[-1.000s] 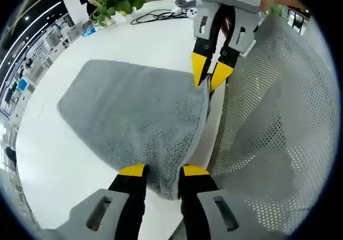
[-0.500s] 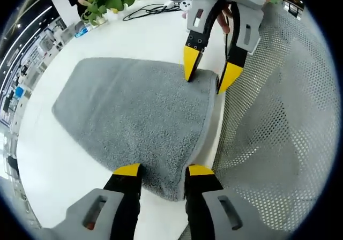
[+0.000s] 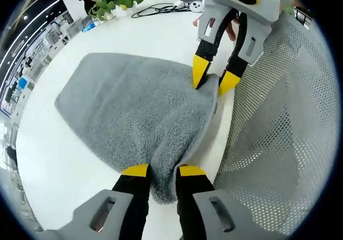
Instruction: Fold the towel on the table until its edges align and the towel forms a compact rectangular stack.
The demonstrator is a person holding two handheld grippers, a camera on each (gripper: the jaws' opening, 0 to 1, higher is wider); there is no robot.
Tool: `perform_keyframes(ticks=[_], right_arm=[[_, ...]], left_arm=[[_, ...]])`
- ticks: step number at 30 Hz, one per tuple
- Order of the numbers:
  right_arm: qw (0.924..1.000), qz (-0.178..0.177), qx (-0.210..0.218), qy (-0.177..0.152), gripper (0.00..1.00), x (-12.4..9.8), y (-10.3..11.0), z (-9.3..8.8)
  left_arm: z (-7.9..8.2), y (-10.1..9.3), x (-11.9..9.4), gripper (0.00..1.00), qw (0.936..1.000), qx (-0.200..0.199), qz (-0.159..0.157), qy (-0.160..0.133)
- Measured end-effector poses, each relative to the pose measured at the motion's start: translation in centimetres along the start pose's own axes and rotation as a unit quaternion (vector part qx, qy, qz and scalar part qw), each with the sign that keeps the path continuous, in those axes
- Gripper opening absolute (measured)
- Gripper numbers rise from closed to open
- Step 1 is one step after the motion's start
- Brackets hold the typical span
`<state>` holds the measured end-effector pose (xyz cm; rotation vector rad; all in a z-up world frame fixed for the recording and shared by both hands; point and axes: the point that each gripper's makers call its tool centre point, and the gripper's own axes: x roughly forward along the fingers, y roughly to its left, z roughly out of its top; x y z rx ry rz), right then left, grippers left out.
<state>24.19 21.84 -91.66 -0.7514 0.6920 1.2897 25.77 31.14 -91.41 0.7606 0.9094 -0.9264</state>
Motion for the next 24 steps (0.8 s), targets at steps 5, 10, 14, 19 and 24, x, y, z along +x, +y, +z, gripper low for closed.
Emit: perform_keyframes(ticks=[5,10,14,19,24], right_arm=[[0.9992,0.007,0.040,0.003,0.05,0.0,0.0,0.1],[0.9982,0.022,0.055,0.010,0.04,-0.3,0.2,0.0],[0.9949,0.044,0.091,0.005,0.04,-1.0,0.6,0.1],[0.9922,0.061,0.109,-0.006,0.04,-1.9,1.1,0.8],[0.9908,0.079,0.109,-0.017,0.04,-3.0,1.7,1.5]], left_arm=[[0.0,0.1,0.0,0.13,0.9999,-0.017,-0.002,-0.001],[0.1,-0.4,-0.1,0.12,0.9994,-0.032,-0.015,0.002],[0.1,-0.9,-0.8,0.12,0.9979,-0.055,-0.034,-0.005],[0.0,-1.4,-1.5,0.12,0.9964,-0.068,-0.049,-0.011],[0.4,-1.6,-2.6,0.12,0.9957,-0.067,-0.062,-0.020]])
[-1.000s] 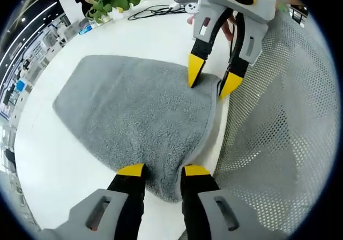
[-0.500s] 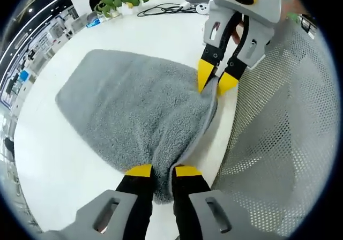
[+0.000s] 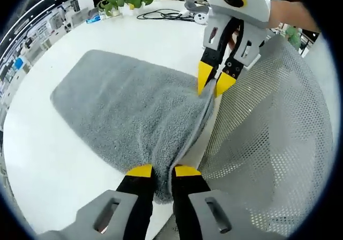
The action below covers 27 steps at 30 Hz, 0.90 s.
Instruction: Fold the towel on the table until its edges align and the towel forms a compact rectangular stack.
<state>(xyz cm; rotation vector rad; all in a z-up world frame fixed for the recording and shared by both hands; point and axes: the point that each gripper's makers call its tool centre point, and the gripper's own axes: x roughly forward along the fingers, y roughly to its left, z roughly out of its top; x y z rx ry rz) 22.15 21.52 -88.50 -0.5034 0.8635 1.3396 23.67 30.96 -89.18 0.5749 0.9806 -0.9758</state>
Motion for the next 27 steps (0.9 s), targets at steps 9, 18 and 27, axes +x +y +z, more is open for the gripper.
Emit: perform_keyframes(ticks=[9,18,27], right_arm=[[0.9991,0.023,0.025,-0.027,0.04,-1.8,0.2,1.8],[0.9981,0.035,0.025,-0.043,0.04,-3.3,-0.1,2.5],[0.9967,0.034,0.040,-0.061,0.04,-4.7,-1.2,3.1]], left_arm=[[1.8,1.0,-2.7,0.11,0.9989,-0.030,-0.002,-0.037],[3.1,1.1,-3.7,0.11,0.9955,-0.064,-0.013,-0.068],[5.3,2.0,-4.8,0.11,0.9907,-0.063,0.006,-0.120]])
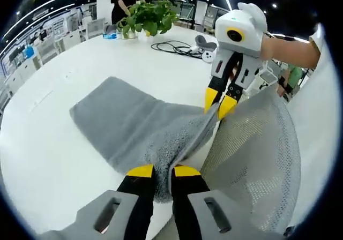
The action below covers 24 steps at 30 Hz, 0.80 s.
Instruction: Fold the towel on the table until its edges align and the towel forms a compact rectangular stack.
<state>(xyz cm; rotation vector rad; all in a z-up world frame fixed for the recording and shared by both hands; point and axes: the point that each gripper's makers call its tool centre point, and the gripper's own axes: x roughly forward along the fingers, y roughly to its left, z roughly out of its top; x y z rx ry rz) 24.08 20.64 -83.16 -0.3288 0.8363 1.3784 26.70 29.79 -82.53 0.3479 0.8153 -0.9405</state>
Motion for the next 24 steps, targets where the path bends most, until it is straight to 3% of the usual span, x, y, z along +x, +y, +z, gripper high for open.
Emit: perform_keyframes(ticks=[5,13,24], right_arm=[[0.9999,-0.004,0.004,-0.010,0.04,-0.7,-0.7,1.0],[0.9997,-0.011,0.008,-0.022,0.04,-1.5,-1.8,2.5],[0.9972,-0.012,0.055,-0.050,0.04,-2.2,-2.5,4.5]], left_arm=[[1.5,0.9,-0.2,0.11,0.9993,0.007,0.023,-0.027],[2.7,2.1,-0.3,0.11,0.9984,-0.006,0.034,-0.044],[4.3,3.9,-1.1,0.11,0.9947,-0.022,0.066,-0.075]])
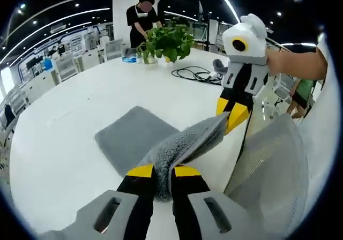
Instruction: Fold the towel on the table until its edges align and the towel forms a compact rectangular stack.
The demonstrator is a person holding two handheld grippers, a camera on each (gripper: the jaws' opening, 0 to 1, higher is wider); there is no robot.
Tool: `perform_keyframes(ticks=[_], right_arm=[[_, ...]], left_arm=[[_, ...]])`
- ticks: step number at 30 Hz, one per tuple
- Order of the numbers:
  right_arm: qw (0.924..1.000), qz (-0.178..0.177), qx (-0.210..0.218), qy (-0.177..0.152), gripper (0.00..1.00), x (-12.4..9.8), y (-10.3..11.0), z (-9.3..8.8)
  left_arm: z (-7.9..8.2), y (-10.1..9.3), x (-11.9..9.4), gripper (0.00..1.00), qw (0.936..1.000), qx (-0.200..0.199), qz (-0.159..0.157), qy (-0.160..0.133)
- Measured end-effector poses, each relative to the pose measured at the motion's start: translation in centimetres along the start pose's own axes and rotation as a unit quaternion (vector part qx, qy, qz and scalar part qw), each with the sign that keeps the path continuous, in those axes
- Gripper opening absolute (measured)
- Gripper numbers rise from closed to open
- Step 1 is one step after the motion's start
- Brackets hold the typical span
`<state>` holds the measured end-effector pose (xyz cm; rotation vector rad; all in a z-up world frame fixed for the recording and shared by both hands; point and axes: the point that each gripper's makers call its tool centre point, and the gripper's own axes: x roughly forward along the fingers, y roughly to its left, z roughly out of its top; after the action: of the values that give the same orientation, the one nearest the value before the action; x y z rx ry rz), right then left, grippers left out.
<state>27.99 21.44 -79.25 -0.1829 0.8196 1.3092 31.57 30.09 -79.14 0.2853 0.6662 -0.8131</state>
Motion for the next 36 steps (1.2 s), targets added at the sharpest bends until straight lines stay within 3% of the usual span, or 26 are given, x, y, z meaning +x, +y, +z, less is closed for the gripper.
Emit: perform_keyframes(ticks=[8,17,21,25,31,36], right_arm=[[0.9993,0.037,0.010,0.005,0.04,0.0,1.4,-0.1],[0.9962,0.082,0.023,0.017,0.04,0.3,3.9,-1.0],[0.9961,0.086,0.014,0.018,0.04,0.1,4.5,-1.1],[0.9972,0.073,0.012,0.012,0.04,-0.1,3.6,-0.6],[0.9995,0.023,0.011,-0.017,0.05,-0.8,0.8,1.2],[0.9986,-0.030,0.007,-0.043,0.05,-1.3,-1.7,2.4]], left_arm=[[0.1,-0.7,-1.3,0.11,0.9998,-0.002,-0.008,-0.020],[-1.2,-2.3,-2.9,0.11,0.9989,-0.022,-0.035,-0.022],[-1.4,-2.7,-3.2,0.11,0.9984,-0.028,-0.043,-0.023],[-0.8,-2.2,-2.7,0.11,0.9986,-0.026,-0.034,-0.029],[0.5,-0.4,-1.7,0.11,0.9982,-0.037,-0.022,-0.041],[2.4,1.2,-0.9,0.11,0.9962,-0.052,-0.005,-0.069]])
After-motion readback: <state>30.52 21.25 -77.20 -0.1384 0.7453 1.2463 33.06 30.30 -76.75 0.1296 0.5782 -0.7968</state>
